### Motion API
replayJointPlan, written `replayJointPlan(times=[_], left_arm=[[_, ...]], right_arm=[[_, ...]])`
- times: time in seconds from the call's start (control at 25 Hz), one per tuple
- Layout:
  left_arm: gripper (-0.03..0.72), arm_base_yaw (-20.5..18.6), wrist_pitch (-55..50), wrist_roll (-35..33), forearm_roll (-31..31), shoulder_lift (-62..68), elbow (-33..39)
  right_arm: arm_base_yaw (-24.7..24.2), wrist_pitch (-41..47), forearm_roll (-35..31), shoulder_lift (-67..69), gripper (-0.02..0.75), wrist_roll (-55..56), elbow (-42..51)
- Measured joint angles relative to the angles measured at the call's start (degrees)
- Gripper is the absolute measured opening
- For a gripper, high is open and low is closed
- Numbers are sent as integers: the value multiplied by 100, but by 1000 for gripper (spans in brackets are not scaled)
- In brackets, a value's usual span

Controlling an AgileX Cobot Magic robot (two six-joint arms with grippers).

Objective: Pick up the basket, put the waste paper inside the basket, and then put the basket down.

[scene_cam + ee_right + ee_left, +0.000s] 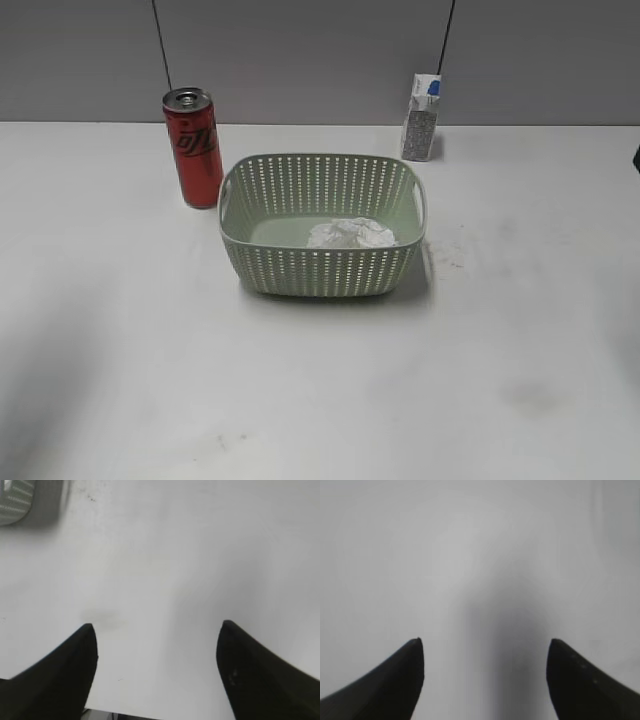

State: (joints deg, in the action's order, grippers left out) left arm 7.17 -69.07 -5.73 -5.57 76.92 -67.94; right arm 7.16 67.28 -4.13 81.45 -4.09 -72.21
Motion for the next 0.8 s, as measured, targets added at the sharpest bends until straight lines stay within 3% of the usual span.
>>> replayJointPlan(times=[0.48,0.6,0.8], left_arm=[[577,0,413,25,19,-3893,3094],[577,0,453,37,19,-4738,3601],[576,0,824,44,88,-5795,3827]], right_arm=[[0,-475,-79,-3374,559,20,2414],[0,-659,-82,-4283,559,31,2988],[0,-765,-76,-5718,559,53,3790]])
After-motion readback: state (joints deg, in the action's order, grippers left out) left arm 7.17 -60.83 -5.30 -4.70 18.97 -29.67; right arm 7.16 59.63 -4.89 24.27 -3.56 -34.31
